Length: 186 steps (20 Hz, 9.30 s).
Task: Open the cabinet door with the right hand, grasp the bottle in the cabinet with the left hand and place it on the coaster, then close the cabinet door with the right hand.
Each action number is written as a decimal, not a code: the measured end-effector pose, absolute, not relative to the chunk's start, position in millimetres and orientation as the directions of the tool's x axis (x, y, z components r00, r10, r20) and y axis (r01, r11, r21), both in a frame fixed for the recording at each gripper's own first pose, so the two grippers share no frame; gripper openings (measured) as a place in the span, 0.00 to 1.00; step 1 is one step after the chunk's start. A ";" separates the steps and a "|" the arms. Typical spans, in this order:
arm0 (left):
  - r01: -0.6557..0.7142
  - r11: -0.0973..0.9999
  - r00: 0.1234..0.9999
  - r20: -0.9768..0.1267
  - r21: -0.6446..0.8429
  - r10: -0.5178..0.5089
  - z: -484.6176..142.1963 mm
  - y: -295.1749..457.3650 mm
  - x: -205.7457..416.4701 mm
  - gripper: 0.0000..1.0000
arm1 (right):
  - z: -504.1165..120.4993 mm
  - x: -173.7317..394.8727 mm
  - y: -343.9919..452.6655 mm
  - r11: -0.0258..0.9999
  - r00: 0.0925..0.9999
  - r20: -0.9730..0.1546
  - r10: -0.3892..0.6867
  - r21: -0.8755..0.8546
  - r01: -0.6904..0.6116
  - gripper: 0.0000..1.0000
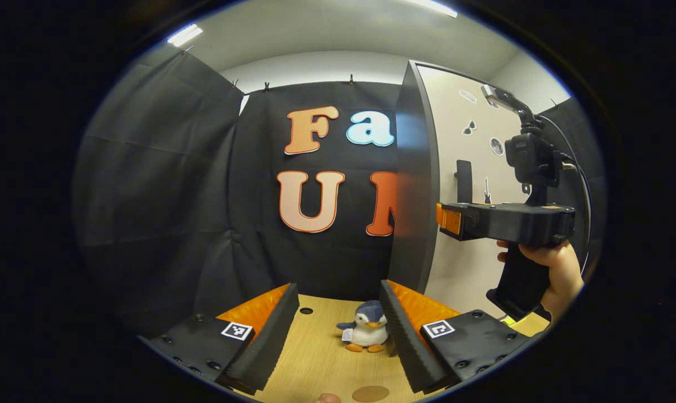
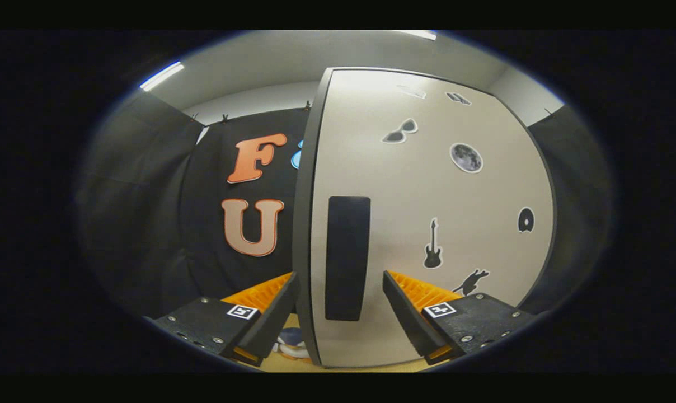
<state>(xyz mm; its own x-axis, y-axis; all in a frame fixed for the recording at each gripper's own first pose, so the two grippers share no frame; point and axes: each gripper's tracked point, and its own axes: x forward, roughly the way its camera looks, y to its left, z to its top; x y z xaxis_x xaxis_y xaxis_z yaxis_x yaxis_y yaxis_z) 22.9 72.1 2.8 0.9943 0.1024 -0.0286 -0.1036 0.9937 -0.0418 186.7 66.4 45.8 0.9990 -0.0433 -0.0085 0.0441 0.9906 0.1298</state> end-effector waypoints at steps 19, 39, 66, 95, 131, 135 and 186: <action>-0.075 0.995 0.995 -0.069 -0.065 0.070 -10.7 83.5 20.3 0.94 | 55.4 172.3 60.7 0.971 0.992 0.007 -0.122 0.206 0.118 0.22; -0.093 0.995 0.996 -0.008 -0.044 0.092 9.7 26.4 -3.7 0.95 | 50.0 61.5 26.8 0.966 0.996 0.057 0.074 0.245 -0.085 0.21; 0.069 0.994 0.998 -0.007 -0.089 -0.070 16.4 -60.5 -2.4 0.94 | 42.4 14.7 -16.6 0.963 0.998 0.027 0.055 0.264 -0.060 0.21; 0.144 0.987 0.989 -0.030 -0.076 -0.146 13.7 -122.8 -13.5 0.94 | 23.1 -2.6 -107.5 0.950 0.984 -0.008 -0.177 0.262 0.173 0.00; 0.213 0.976 0.977 0.008 -0.041 -0.213 26.1 -143.5 35.6 0.95 | 42.0 -16.8 18.3 0.998 0.999 -0.008 -0.045 -0.046 0.045 0.93; 0.289 0.956 0.957 0.011 -0.049 -0.289 27.2 -147.0 61.1 0.95 | 51.2 22.2 52.8 0.994 0.998 0.034 -0.059 -0.093 0.062 0.96; 0.511 0.859 0.859 0.037 -0.039 -0.510 -0.5 -263.1 269.9 0.81 | -1.5 112.1 20.2 0.952 0.951 -0.061 -0.304 -0.030 0.303 0.93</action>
<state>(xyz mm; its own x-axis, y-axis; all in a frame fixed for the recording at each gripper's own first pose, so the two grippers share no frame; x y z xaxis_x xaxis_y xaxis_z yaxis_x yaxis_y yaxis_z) 269.9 -263.1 -0.5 0.8594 -0.5100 0.0369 0.5112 0.8586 -0.0391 112.1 20.2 -1.5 0.9506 -0.3045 -0.0610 0.3032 0.9525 -0.0300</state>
